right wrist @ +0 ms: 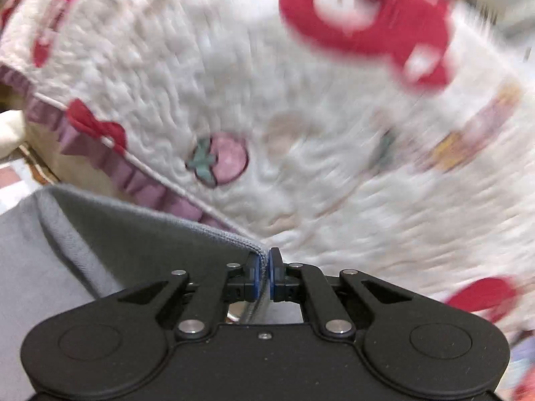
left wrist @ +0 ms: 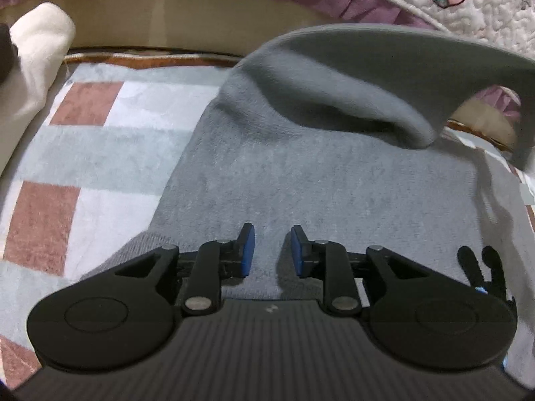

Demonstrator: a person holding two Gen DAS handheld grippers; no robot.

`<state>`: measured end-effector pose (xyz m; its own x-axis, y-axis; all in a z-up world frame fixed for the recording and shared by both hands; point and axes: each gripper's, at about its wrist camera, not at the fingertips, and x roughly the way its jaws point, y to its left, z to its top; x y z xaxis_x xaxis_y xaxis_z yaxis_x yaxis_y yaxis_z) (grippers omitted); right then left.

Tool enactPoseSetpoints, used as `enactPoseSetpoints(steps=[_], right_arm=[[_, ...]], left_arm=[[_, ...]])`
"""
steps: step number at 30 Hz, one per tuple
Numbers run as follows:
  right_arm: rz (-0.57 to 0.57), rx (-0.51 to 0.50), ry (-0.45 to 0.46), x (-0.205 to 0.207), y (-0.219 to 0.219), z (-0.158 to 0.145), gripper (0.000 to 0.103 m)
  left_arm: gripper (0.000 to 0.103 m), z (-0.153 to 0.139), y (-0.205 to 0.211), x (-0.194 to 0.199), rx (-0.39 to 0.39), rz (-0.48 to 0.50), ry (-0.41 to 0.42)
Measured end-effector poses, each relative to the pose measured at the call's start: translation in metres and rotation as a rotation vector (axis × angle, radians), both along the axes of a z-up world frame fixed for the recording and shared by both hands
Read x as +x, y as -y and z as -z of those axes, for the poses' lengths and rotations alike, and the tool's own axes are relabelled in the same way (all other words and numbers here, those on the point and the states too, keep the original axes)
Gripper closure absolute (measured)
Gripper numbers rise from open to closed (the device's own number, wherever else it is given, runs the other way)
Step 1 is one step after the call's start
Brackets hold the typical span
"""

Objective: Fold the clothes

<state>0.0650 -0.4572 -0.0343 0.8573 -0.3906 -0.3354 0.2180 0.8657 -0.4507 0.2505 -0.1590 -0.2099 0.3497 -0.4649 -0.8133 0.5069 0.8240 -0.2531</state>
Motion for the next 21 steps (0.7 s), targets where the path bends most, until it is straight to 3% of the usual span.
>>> enactPoseSetpoints(steps=[3, 5, 9, 11, 17, 19, 21], right_arm=[[-0.014, 0.059, -0.058, -0.060, -0.018, 0.003, 0.097], [-0.021, 0.072, -0.168, -0.089, -0.031, 0.030, 0.097], [-0.075, 0.037, -0.361, -0.121, -0.051, 0.082, 0.097], [-0.096, -0.001, -0.389, -0.126, -0.058, 0.098, 0.097], [-0.083, 0.077, -0.375, -0.118, -0.052, 0.093, 0.097], [-0.087, 0.063, -0.365, -0.116, -0.051, 0.088, 0.097], [-0.096, 0.078, -0.366, -0.112, -0.050, 0.082, 0.097]], left_arm=[[0.078, -0.003, -0.001, -0.004, 0.028, 0.005, -0.014], [0.076, -0.004, -0.003, -0.006, 0.039, 0.007, -0.014], [0.070, -0.002, -0.014, 0.002, -0.047, -0.048, -0.068], [0.067, 0.001, -0.023, 0.008, -0.144, -0.086, -0.120], [0.063, 0.018, -0.044, 0.020, -0.373, -0.195, -0.275], [0.063, 0.022, -0.045, 0.021, -0.394, -0.211, -0.314], [0.063, 0.020, -0.039, 0.019, -0.356, -0.190, -0.304]])
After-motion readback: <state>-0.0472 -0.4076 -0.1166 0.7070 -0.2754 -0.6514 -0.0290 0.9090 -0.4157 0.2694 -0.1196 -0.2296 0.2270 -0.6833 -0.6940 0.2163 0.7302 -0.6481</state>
